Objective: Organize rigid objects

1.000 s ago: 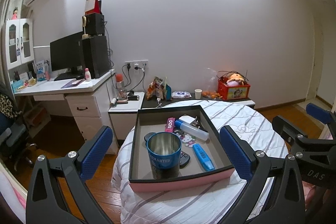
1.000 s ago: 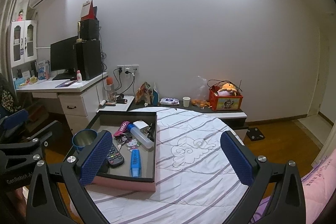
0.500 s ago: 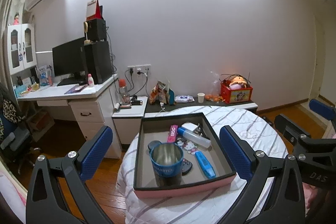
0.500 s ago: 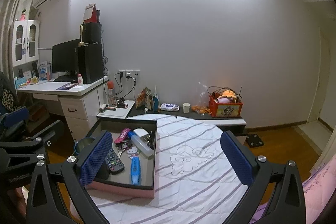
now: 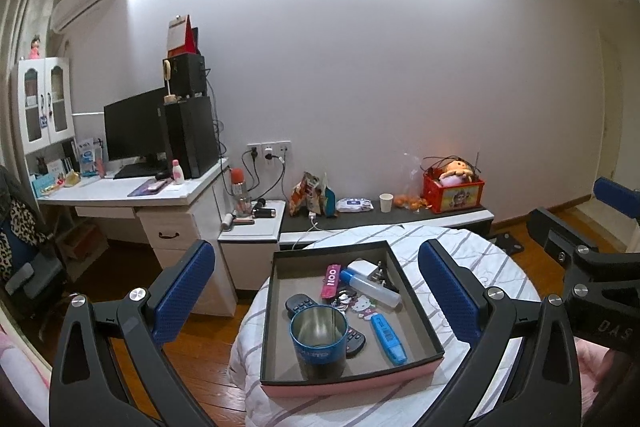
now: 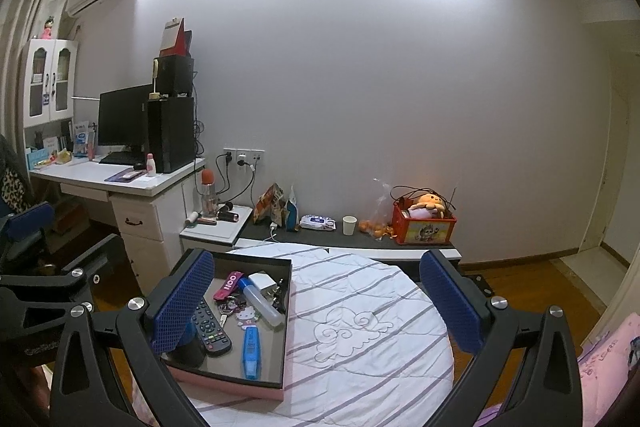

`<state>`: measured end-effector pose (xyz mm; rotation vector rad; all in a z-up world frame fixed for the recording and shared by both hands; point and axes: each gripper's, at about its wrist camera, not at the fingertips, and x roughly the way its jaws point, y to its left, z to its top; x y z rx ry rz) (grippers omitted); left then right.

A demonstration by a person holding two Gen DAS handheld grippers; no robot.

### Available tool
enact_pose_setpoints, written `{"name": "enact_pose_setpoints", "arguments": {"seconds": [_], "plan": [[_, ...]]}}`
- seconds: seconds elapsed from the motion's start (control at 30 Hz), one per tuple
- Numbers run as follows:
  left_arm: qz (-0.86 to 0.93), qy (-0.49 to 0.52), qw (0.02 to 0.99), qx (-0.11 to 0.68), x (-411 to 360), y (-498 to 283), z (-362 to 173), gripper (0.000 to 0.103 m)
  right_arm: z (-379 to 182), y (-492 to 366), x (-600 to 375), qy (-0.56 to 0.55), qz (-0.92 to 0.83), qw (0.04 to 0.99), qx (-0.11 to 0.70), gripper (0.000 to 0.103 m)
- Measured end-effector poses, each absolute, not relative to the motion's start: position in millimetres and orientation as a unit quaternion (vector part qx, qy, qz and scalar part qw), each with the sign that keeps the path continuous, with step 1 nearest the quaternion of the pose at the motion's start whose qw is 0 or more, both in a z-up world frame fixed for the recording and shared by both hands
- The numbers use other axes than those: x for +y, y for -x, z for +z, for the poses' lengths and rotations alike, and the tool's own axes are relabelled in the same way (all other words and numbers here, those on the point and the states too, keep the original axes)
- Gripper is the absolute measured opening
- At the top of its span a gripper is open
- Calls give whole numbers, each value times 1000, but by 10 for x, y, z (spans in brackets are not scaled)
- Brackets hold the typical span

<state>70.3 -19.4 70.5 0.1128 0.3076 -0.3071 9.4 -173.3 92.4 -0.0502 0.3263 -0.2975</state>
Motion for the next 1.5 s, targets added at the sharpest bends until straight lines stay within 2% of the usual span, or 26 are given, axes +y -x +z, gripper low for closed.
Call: {"name": "enact_pose_setpoints", "arguments": {"seconds": [1.5], "plan": [[-147,-70,975,148,-246,-738,737,103,894,-116,-1751,21,-149,973,175,103]]}}
